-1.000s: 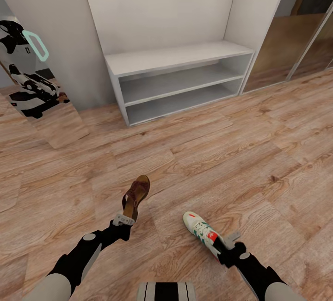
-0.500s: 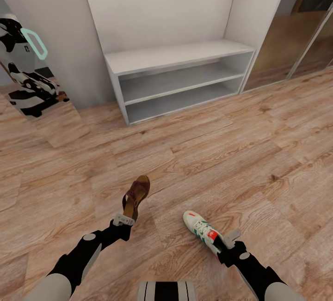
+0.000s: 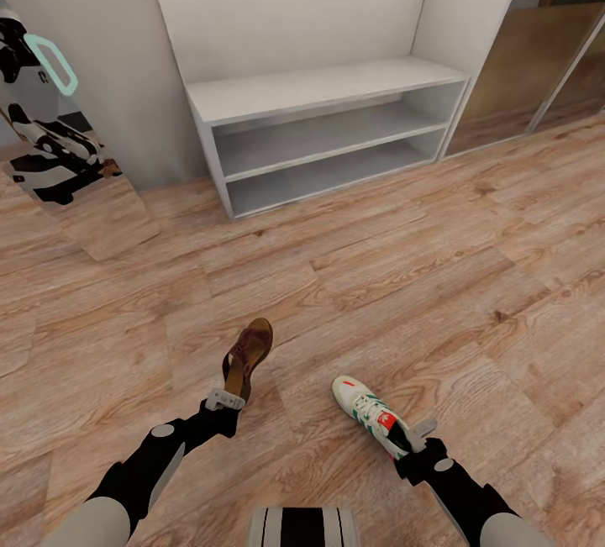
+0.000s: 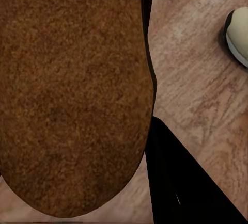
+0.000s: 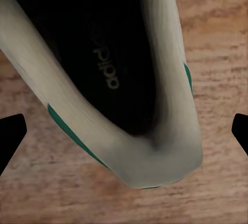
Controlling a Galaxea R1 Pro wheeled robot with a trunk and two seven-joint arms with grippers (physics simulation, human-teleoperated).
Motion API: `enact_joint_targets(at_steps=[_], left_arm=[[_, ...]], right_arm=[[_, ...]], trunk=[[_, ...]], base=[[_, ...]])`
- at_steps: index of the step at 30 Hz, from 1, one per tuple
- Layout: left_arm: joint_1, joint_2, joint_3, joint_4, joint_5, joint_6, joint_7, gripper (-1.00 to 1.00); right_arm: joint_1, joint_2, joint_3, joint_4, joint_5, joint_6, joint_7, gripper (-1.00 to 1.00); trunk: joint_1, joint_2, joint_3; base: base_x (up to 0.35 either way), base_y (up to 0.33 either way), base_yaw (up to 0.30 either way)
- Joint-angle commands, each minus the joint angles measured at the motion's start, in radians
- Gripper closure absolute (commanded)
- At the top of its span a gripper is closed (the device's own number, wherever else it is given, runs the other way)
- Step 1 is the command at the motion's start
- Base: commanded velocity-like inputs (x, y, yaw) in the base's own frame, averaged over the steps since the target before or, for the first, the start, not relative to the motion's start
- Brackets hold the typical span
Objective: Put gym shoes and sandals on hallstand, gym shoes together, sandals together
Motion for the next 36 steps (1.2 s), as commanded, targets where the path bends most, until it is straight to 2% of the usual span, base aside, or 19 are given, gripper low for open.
enact_joint_targets(at_steps=[1,35,36], left_arm=[[0.0,0.001,-0.002,-0.002,-0.004,0.001,-0.002,1.0],[0.0,0.001,-0.002,-0.002,-0.004,-0.001,-0.005,1.0],[0.0,0.001,-0.002,-0.002,-0.004,-0.001,-0.005,1.0]], right_arm=[[0.0,0.0,0.001,-0.003,0.006,0.006,0.004,-1.0],[0.0,0.0,-0.001,-0.004,0.006,0.006,0.004,-1.0],[0.0,0.0,-0.001,-0.004,0.006,0.005,0.003,1.0]], trunk=[[0.0,0.0,-0.001],[0.0,0.0,-0.001],[0.0,0.0,-0.001]], base=[[0.0,0.0,0.0],[0.014,0.01,0.0],[0.0,0.0,0.0]])
